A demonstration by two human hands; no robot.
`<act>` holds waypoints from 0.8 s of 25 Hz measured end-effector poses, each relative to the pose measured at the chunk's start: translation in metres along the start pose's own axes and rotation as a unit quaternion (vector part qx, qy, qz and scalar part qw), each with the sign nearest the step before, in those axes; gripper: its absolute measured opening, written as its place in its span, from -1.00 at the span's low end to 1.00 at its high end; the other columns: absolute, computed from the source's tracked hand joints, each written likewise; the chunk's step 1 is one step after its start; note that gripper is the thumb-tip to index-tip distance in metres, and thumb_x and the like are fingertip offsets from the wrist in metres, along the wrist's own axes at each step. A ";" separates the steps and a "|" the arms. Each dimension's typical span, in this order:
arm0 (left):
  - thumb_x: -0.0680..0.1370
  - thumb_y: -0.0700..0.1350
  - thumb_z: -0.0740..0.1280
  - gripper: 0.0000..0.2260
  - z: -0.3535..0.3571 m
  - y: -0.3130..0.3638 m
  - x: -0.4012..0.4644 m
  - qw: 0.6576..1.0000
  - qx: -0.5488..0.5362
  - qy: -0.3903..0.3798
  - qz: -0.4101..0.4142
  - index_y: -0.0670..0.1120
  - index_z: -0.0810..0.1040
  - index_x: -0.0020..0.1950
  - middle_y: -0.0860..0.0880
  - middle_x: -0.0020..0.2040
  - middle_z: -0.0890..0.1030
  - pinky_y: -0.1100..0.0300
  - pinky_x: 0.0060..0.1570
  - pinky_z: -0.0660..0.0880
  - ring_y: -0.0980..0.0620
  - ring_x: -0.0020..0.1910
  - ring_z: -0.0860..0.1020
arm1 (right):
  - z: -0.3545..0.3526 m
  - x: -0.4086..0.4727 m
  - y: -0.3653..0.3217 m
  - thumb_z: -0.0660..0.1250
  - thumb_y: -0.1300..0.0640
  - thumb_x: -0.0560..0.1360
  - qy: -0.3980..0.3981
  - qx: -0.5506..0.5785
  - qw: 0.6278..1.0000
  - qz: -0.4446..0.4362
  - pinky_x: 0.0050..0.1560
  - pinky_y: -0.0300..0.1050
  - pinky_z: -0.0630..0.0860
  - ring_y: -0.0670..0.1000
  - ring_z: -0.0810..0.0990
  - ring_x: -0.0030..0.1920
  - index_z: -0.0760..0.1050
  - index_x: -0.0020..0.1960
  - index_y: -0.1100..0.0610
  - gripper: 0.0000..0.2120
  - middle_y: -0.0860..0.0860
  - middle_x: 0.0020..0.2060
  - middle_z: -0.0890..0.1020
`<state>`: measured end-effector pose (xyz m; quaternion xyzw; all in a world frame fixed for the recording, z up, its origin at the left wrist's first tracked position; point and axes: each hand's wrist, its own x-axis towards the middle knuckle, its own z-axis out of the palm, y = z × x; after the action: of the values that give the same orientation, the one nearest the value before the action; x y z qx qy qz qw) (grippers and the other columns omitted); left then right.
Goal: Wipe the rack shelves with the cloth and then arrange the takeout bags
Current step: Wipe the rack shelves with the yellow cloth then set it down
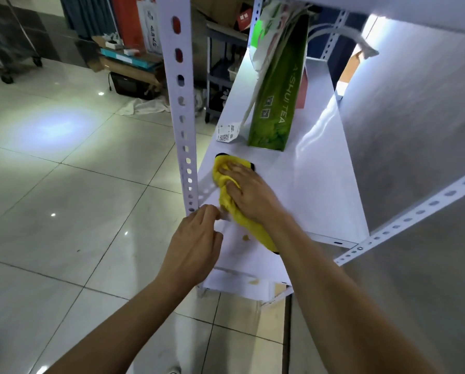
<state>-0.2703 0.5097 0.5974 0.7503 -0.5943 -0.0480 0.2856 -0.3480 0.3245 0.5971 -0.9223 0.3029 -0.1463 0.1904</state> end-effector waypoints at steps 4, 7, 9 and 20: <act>0.49 -0.26 0.21 -0.73 0.010 0.004 0.004 0.998 0.057 0.009 0.009 -0.20 0.54 0.16 -0.13 -0.01 0.57 0.03 -0.13 0.42 -0.19 -0.14 0.49 | -0.005 -0.017 0.019 0.17 0.04 0.67 0.093 0.013 0.985 0.142 0.55 -0.07 0.09 0.03 0.24 0.55 0.41 0.49 0.04 -0.59 0.01 0.53 0.35; 0.48 -0.26 0.28 -0.66 0.022 0.006 0.000 0.994 0.107 0.021 0.008 -0.17 0.54 0.26 -0.17 0.13 0.55 0.01 0.05 0.45 -0.19 0.03 0.50 | -0.007 -0.057 0.047 0.17 0.03 0.66 0.140 0.013 0.973 0.182 0.54 -0.07 0.14 0.03 0.25 0.54 0.45 0.46 -0.02 -0.61 -0.01 0.51 0.38; 0.48 -0.24 0.29 -0.63 0.029 0.006 -0.002 0.993 0.119 0.020 0.003 -0.14 0.53 0.29 -0.17 0.21 0.53 -0.01 0.14 0.46 -0.18 0.13 0.50 | -0.025 -0.059 0.077 0.14 0.02 0.66 0.147 0.019 0.961 0.235 0.55 -0.07 0.10 0.04 0.21 0.56 0.43 0.48 0.00 -0.60 0.01 0.54 0.34; 0.46 -0.24 0.29 -0.56 0.045 0.015 -0.006 0.990 0.131 0.021 -0.038 -0.14 0.45 0.35 -0.18 0.32 0.42 -0.06 0.24 0.46 -0.21 0.37 0.40 | -0.029 -0.110 0.079 0.13 -0.32 0.56 0.160 -0.046 0.946 0.279 0.56 0.02 0.08 0.06 0.17 0.57 0.34 0.52 -0.04 -0.37 0.00 0.56 0.29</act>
<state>-0.3039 0.4968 0.5652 0.8040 -0.5605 0.0351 0.1954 -0.4844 0.3257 0.5704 -0.7730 0.5812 -0.2184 0.1300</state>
